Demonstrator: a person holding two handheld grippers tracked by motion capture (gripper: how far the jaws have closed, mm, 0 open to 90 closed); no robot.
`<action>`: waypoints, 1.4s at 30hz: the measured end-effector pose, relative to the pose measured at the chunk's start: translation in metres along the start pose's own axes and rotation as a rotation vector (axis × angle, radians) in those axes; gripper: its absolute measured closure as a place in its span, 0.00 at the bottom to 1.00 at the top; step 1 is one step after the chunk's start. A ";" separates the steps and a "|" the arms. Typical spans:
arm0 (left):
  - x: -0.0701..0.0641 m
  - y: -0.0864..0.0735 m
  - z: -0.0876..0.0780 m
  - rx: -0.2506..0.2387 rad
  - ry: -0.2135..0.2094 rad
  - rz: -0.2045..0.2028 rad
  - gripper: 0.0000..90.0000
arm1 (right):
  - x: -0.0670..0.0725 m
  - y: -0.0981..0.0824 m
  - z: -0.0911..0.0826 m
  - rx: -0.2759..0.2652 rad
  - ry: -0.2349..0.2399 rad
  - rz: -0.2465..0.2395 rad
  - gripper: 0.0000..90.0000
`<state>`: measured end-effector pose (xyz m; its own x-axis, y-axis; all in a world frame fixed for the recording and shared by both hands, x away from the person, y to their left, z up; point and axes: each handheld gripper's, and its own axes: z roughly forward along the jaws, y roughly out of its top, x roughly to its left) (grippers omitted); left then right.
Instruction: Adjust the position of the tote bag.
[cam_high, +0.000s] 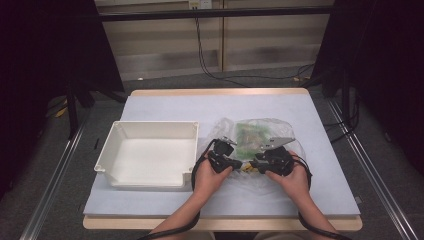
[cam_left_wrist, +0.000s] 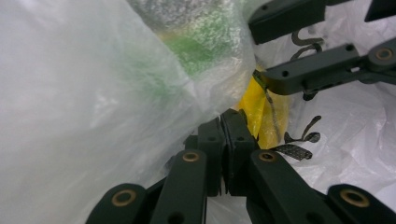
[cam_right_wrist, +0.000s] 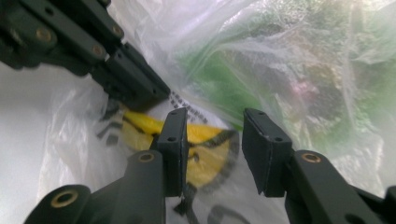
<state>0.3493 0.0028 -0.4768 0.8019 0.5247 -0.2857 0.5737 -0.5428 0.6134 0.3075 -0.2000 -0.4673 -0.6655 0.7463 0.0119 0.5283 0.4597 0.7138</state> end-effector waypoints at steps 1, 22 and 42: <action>0.000 0.000 0.000 0.000 0.000 0.000 0.97 | 0.000 0.000 0.000 0.000 0.000 0.000 0.69; 0.001 -0.003 0.000 -0.017 -0.003 -0.016 1.00 | -0.039 0.006 0.005 0.027 -0.147 0.107 0.59; -0.002 -0.004 0.001 -0.027 0.011 -0.013 1.00 | -0.039 -0.030 -0.022 0.114 -0.106 0.153 1.00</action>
<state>0.3460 0.0035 -0.4793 0.7923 0.5392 -0.2856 0.5793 -0.5177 0.6296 0.3061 -0.2531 -0.4734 -0.5172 0.8551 0.0356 0.6789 0.3846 0.6254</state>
